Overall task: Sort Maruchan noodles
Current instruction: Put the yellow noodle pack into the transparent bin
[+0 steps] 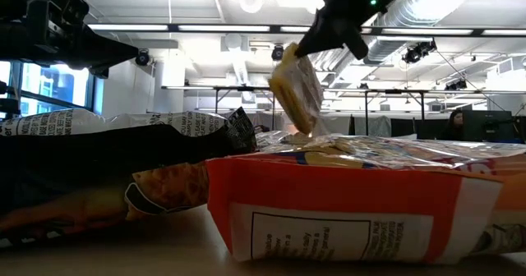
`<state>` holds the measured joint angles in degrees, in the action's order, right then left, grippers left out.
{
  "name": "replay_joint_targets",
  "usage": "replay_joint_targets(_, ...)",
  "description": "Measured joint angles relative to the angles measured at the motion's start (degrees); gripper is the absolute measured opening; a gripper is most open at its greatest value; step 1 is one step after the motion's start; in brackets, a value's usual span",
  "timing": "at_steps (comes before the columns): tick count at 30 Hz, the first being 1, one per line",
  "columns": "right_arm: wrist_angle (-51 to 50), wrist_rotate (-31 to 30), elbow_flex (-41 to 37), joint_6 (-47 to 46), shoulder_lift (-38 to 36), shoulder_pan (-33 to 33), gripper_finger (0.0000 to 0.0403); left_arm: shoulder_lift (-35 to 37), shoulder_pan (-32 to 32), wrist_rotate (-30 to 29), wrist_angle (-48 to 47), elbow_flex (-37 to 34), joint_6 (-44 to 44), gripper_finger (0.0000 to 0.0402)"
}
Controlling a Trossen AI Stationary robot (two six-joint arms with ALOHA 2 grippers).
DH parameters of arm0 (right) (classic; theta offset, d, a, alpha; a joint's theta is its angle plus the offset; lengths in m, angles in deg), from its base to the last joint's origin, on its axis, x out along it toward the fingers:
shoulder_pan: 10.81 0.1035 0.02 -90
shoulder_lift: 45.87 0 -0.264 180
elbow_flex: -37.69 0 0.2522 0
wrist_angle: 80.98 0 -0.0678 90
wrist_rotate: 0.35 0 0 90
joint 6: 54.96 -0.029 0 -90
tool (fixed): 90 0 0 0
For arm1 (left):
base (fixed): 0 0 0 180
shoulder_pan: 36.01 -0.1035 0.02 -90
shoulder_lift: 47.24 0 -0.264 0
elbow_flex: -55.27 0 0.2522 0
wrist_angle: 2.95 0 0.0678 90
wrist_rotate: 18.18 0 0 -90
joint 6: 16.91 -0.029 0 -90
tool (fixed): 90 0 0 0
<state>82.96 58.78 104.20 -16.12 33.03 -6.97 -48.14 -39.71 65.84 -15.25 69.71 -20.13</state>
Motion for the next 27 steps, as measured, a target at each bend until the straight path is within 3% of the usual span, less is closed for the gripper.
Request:
replay_joint_targets(5, 10.4, 1.1, -4.9, -0.4, -1.6, 4.5, 0.0000, 0.0, 0.0, 0.0, 0.0, 0.0, 0.0, 0.0003)
replay_joint_targets(10, 12.1, 3.8, -5.4, -3.6, -1.7, 6.5, 0.0000, 0.0, 0.0, 0.0, 0.1, 0.0, 0.0, 0.0003)
replay_joint_targets(16, 13.5, 11.0, -5.4, -6.8, -1.7, 6.0, 0.0000, 0.0, 0.0, 0.1, 0.3, 0.0, 0.5, 0.0003)
replay_joint_targets(23, 17.3, 16.5, -5.4, -6.7, -1.7, 4.1, 0.0000, -0.1, 0.0, 0.9, 5.8, 0.0, 7.7, 0.0003)
replay_joint_targets(27, 19.5, 21.3, -5.4, -6.5, -1.7, 2.3, 0.0000, -2.0, 0.0, 5.9, 9.3, 0.1, 9.4, 0.0003)
